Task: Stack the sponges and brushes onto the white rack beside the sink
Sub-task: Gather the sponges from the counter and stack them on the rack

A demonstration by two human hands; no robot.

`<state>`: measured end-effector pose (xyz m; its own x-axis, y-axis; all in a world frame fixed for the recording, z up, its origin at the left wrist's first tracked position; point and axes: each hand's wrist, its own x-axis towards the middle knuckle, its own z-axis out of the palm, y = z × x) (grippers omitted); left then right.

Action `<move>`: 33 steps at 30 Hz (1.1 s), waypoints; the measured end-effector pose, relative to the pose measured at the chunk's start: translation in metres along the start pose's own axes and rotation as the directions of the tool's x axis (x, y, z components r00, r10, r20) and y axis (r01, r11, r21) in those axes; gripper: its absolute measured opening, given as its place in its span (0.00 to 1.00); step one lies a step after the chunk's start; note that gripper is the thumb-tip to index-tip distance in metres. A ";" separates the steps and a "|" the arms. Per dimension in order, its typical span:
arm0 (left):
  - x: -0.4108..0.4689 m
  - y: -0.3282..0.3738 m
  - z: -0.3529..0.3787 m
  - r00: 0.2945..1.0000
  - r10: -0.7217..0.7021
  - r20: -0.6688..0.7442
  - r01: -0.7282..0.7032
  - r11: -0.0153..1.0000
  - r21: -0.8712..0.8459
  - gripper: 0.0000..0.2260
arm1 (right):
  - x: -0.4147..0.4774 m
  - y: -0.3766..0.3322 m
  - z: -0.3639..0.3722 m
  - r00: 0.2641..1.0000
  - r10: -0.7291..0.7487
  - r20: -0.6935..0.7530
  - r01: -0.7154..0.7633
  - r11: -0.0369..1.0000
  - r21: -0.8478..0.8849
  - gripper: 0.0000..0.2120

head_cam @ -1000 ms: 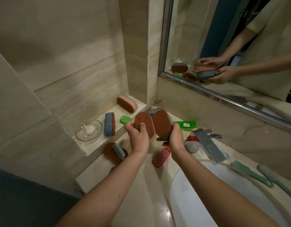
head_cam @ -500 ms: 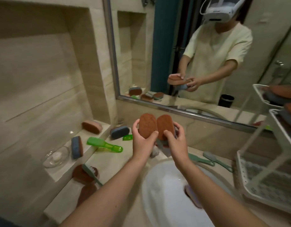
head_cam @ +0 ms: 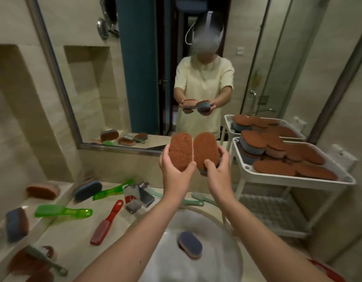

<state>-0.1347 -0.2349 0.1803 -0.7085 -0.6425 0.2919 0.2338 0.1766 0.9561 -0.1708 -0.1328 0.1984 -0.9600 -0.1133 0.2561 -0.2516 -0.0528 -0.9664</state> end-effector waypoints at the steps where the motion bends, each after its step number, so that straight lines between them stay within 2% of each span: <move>1: -0.002 0.006 0.010 1.000 0.010 -0.001 -0.010 1.000 -0.009 0.36 | 0.002 -0.004 -0.009 0.999 -0.033 -0.027 0.033 0.999 -0.023 0.24; 4: -0.010 0.020 0.040 0.999 0.035 0.028 -0.035 0.999 -0.014 0.35 | 0.010 -0.012 -0.038 0.993 -0.108 -0.053 0.104 0.992 -0.071 0.27; 8: -0.021 0.033 0.078 0.989 0.086 0.117 -0.083 0.996 -0.037 0.34 | 0.019 -0.019 -0.081 0.986 -0.149 -0.071 0.141 0.984 -0.105 0.24; 12: -0.029 0.045 0.120 0.967 0.151 0.204 -0.147 0.989 -0.032 0.25 | 0.032 -0.028 -0.126 0.981 -0.169 -0.099 0.156 0.979 -0.127 0.20; 18: -0.030 0.059 0.184 0.911 0.186 0.367 -0.196 0.981 -0.012 0.28 | 0.060 -0.038 -0.200 0.976 -0.154 -0.153 0.116 0.966 -0.229 0.35; 25: -0.023 0.063 0.247 0.868 0.235 0.437 -0.297 0.952 0.079 0.22 | 0.101 -0.035 -0.269 0.968 -0.153 -0.196 0.068 0.921 -0.384 0.34; 29: -0.015 0.056 0.272 0.868 0.251 0.429 -0.376 0.896 0.237 0.21 | 0.125 -0.024 -0.291 0.968 -0.135 -0.210 0.018 0.876 -0.482 0.27; 33: -0.009 0.050 0.292 0.854 0.291 0.430 -0.478 0.764 0.433 0.24 | 0.141 -0.010 -0.304 0.974 -0.127 -0.190 -0.016 0.790 -0.612 0.25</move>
<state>-0.3110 -0.0032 0.2324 -0.8239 -0.1767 0.5384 0.2293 0.7649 0.6019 -0.3411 0.1531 0.2376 -0.9261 0.0845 0.3677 -0.2585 0.5677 -0.7816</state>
